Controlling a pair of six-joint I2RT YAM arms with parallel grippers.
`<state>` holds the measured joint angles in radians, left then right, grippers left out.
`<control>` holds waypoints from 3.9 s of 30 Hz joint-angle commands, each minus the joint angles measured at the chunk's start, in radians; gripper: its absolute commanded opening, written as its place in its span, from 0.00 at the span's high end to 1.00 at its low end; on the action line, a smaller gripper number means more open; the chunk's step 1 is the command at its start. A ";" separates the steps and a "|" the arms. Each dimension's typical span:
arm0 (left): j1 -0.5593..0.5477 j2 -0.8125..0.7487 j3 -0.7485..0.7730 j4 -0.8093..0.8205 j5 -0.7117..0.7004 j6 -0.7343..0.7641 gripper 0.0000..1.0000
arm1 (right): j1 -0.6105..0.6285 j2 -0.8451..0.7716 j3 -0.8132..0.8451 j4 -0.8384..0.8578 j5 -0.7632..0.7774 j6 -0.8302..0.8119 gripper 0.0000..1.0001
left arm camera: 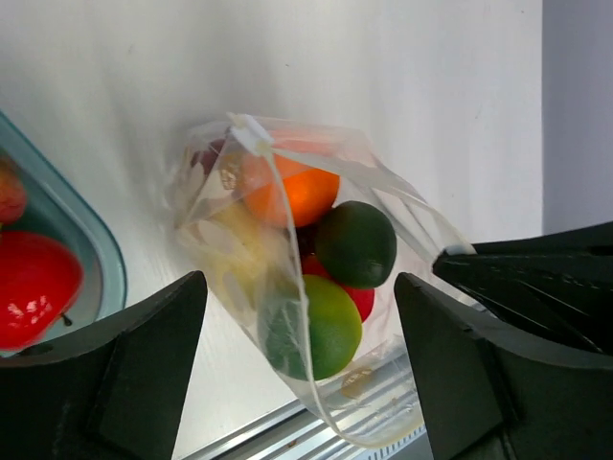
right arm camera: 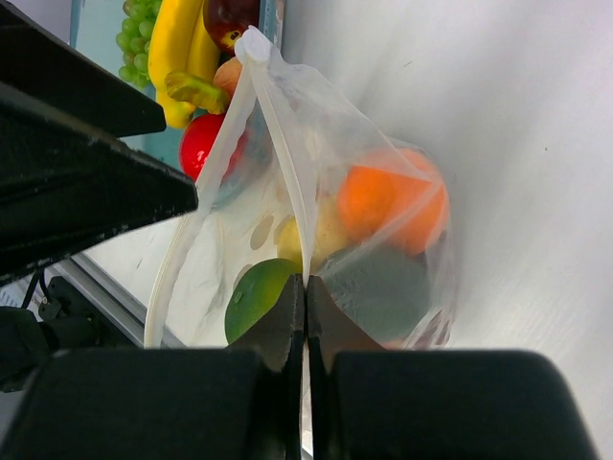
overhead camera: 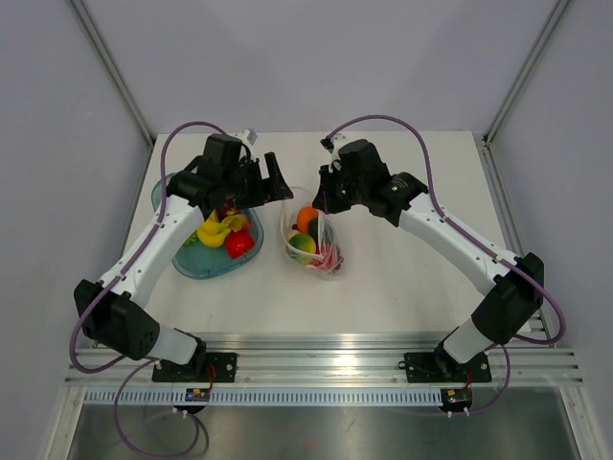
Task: Place the food in the zip-top bag and seal the zipper
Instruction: Adjust the zipper food storage bag at the center of the board.
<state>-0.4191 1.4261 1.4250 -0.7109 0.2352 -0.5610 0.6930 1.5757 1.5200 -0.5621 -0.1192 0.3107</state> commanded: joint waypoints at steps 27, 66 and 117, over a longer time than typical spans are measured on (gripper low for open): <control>0.068 0.177 0.083 0.103 0.111 -0.226 0.19 | 0.002 -0.026 0.026 0.031 -0.045 -0.005 1.00; 0.062 0.192 0.081 0.108 0.053 -0.323 1.00 | 0.384 0.059 0.075 -0.216 0.469 -0.081 0.02; 0.017 0.062 0.052 -0.110 -0.212 -0.534 1.00 | 0.197 0.095 0.325 -0.185 0.156 -0.512 0.01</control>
<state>-0.4004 1.4864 1.4342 -0.8124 0.0631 -1.0714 0.8345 1.6276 1.7603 -0.7136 -0.0063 -0.1120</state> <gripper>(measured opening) 0.072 0.993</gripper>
